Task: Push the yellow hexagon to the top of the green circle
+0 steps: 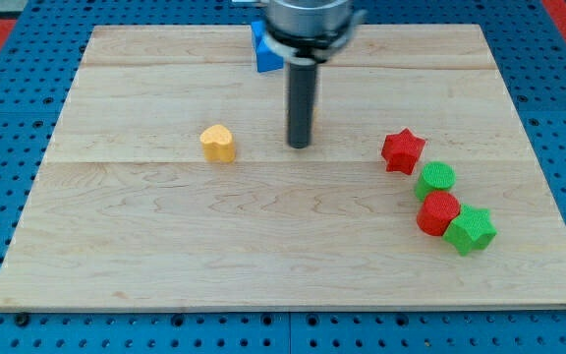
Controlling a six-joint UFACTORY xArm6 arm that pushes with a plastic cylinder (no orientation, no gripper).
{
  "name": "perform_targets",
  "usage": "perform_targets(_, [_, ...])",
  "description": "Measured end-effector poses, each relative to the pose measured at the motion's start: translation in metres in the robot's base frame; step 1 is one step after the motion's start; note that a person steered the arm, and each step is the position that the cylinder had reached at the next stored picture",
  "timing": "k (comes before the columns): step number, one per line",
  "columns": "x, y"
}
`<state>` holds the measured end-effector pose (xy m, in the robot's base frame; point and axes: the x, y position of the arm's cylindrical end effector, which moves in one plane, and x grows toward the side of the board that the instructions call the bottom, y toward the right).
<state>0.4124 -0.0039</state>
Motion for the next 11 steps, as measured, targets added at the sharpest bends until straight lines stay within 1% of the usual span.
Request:
perform_targets(1, [-0.015, -0.026])
perform_targets(2, [-0.045, -0.004])
perform_targets(3, [-0.017, 0.085])
perform_targets(4, [0.001, 0.132])
perform_targets(5, [-0.055, 0.125])
perform_targets(6, [-0.063, 0.189])
perform_targets(7, [0.023, 0.191])
perform_targets(8, [0.003, 0.218])
perform_targets(9, [-0.048, 0.258])
perform_targets(10, [-0.028, 0.215])
perform_targets(11, [-0.026, 0.204])
